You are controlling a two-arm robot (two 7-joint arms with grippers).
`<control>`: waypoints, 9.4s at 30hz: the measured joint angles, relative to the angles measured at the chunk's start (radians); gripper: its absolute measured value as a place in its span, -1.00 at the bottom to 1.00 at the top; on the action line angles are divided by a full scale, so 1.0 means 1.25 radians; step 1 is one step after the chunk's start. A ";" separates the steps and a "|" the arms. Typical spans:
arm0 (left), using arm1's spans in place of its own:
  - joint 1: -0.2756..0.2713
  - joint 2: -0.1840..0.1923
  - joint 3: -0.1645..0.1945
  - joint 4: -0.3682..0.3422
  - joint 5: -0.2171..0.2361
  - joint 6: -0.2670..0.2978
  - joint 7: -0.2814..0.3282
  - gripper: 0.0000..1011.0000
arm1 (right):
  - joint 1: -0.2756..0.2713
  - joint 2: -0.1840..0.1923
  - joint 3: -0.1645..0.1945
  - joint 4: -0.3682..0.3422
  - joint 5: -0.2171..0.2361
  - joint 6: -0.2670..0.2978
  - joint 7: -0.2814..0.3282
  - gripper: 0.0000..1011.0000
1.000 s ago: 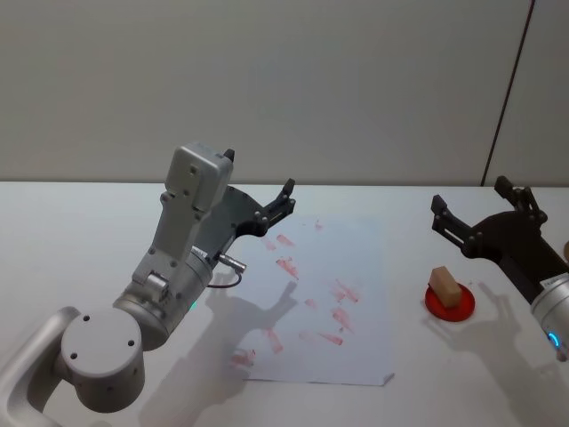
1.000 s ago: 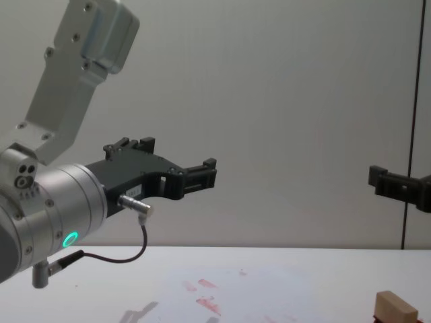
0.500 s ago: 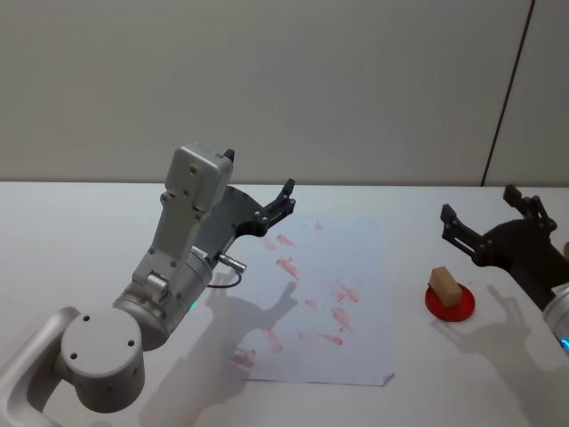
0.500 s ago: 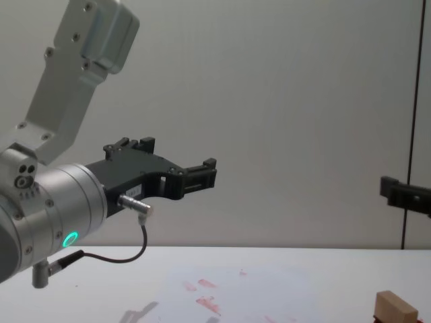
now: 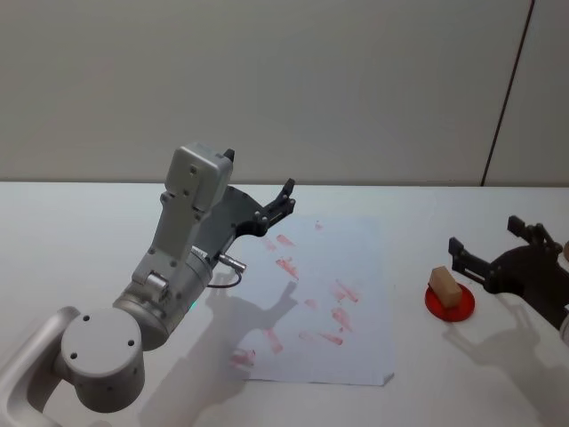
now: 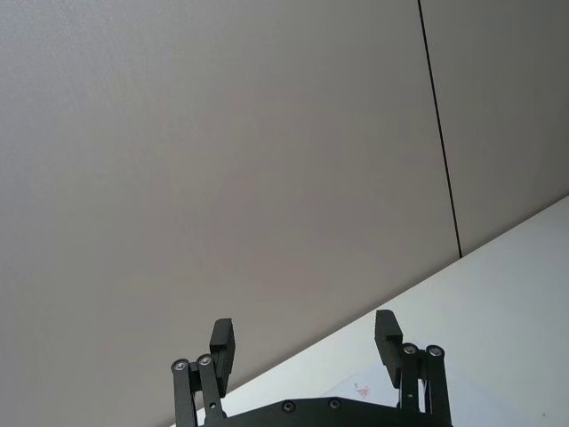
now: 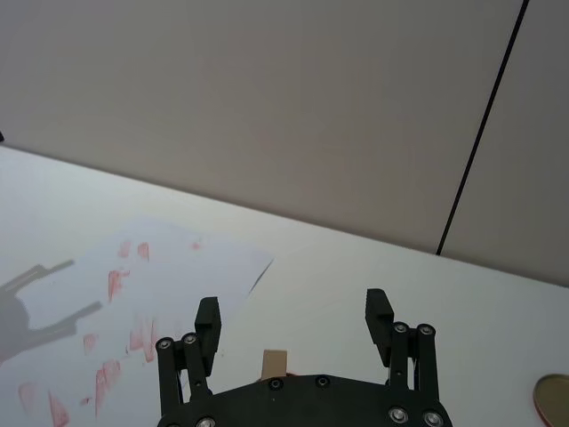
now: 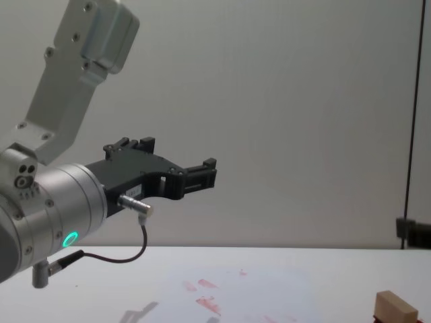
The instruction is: Use the one hand to pick up the stamp and affix it onto the A4 paper.
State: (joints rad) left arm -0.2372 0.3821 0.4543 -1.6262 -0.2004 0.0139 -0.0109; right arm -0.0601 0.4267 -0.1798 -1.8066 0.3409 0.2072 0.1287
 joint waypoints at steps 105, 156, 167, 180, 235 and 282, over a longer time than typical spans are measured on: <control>0.000 0.000 0.000 0.000 0.000 0.000 0.000 0.98 | 0.088 -0.104 -0.062 0.149 -0.144 0.246 -0.042 -0.57; 0.000 0.000 0.000 0.000 0.000 0.000 0.000 0.98 | 0.145 -0.155 -0.079 0.083 -0.051 0.168 0.149 -0.57; 0.000 0.000 0.000 0.000 0.000 0.000 0.000 0.98 | 0.149 -0.141 -0.100 0.093 -0.118 0.223 0.212 -0.57; 0.000 0.000 0.000 0.000 0.000 0.000 0.000 0.98 | 0.151 -0.132 -0.127 0.135 -0.200 0.255 0.261 -0.57; 0.000 0.000 0.000 0.000 0.000 0.000 0.000 0.98 | 0.164 -0.143 -0.120 0.119 -0.149 0.255 0.195 -0.57; 0.000 0.000 0.000 0.000 0.000 0.000 0.000 0.98 | 0.061 -0.026 -0.019 0.042 -0.053 0.239 0.042 -0.57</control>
State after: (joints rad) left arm -0.2372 0.3821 0.4543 -1.6262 -0.2004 0.0139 -0.0109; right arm 0.0167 0.3942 -0.2030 -1.7541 0.2746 0.5054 0.1809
